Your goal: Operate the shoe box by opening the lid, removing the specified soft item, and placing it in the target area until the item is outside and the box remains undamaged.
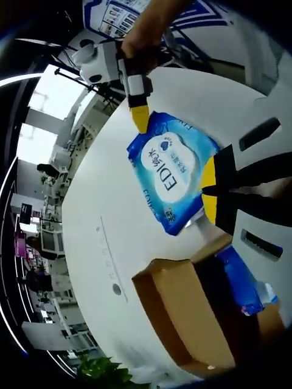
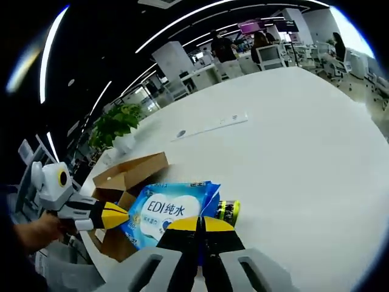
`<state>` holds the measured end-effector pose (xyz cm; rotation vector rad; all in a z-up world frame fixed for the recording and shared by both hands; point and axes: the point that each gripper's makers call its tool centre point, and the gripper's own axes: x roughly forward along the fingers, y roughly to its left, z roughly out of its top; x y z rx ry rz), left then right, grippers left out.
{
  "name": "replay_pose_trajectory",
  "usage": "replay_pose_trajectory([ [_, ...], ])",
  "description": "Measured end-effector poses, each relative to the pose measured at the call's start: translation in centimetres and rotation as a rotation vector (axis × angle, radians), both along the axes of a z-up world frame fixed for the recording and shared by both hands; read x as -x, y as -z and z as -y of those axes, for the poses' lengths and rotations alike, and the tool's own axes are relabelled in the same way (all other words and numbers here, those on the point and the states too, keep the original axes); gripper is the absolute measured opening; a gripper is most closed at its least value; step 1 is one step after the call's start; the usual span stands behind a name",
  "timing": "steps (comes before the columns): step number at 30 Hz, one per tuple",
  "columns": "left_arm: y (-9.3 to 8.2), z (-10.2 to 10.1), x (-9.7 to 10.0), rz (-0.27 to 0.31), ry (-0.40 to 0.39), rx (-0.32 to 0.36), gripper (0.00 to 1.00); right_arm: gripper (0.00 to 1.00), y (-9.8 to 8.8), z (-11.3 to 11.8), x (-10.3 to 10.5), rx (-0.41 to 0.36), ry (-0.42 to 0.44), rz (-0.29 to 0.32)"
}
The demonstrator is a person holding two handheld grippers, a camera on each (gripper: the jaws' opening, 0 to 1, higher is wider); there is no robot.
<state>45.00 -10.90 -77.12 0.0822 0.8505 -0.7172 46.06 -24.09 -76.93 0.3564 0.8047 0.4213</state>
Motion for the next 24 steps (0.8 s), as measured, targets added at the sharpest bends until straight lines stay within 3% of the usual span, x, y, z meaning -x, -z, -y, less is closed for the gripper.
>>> replay_pose_trajectory([
  [24,3.1,0.5,0.5,-0.006,0.079,-0.097,0.0,0.0,3.4,0.4,0.6,0.029,0.056,-0.022],
])
